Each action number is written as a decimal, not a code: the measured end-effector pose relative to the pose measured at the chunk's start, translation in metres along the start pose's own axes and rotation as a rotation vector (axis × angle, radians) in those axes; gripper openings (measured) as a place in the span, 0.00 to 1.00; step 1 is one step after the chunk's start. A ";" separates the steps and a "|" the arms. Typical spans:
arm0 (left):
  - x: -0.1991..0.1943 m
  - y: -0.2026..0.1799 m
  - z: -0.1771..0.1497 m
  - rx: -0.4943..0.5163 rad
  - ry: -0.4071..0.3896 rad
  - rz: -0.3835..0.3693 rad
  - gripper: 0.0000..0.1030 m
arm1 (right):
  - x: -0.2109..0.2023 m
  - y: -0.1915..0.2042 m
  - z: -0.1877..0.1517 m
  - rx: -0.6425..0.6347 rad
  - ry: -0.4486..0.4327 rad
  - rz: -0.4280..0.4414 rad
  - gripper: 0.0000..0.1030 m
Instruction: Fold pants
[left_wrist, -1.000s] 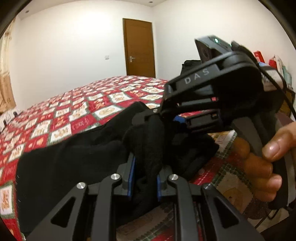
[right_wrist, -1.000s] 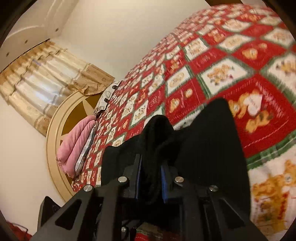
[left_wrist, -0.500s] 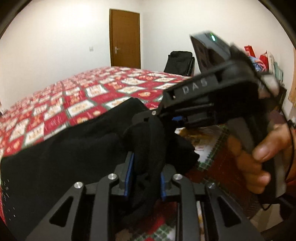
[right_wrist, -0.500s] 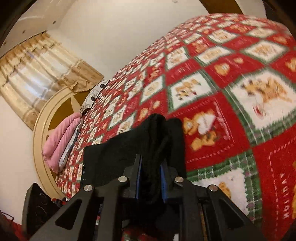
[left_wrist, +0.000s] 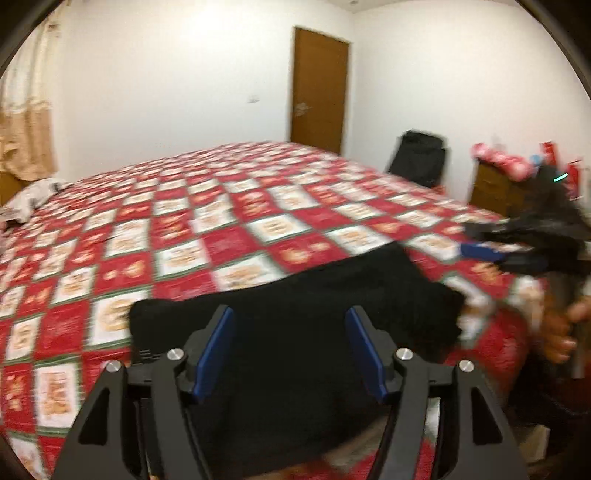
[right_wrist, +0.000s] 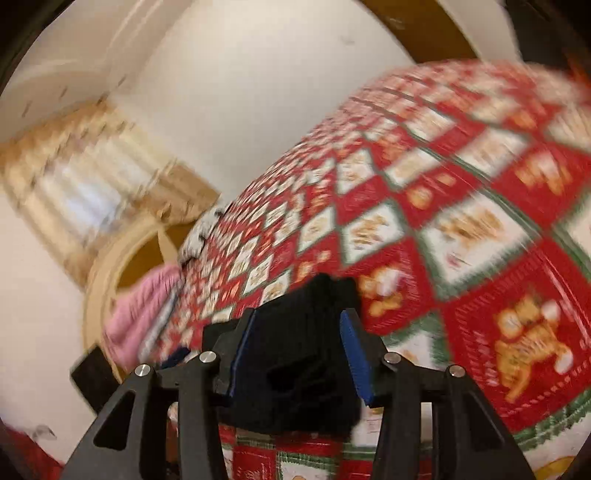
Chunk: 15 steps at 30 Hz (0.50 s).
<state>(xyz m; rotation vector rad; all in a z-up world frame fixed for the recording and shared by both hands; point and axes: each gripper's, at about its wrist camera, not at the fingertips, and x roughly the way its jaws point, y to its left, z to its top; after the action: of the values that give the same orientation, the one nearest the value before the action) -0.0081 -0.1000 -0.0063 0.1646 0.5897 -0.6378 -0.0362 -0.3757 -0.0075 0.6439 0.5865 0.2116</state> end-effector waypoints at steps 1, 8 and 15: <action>0.008 0.005 -0.001 0.004 0.021 0.030 0.64 | 0.007 0.015 -0.002 -0.049 0.021 0.007 0.47; 0.038 0.017 -0.028 -0.009 0.163 0.140 0.65 | 0.035 0.034 -0.035 -0.198 0.174 -0.107 0.47; 0.031 0.020 -0.038 -0.065 0.142 0.122 0.72 | 0.029 -0.011 -0.057 -0.141 0.134 -0.250 0.47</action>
<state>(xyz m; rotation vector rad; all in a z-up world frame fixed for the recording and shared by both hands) 0.0068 -0.0880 -0.0557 0.1844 0.7307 -0.4906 -0.0453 -0.3453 -0.0642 0.4169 0.7674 0.0606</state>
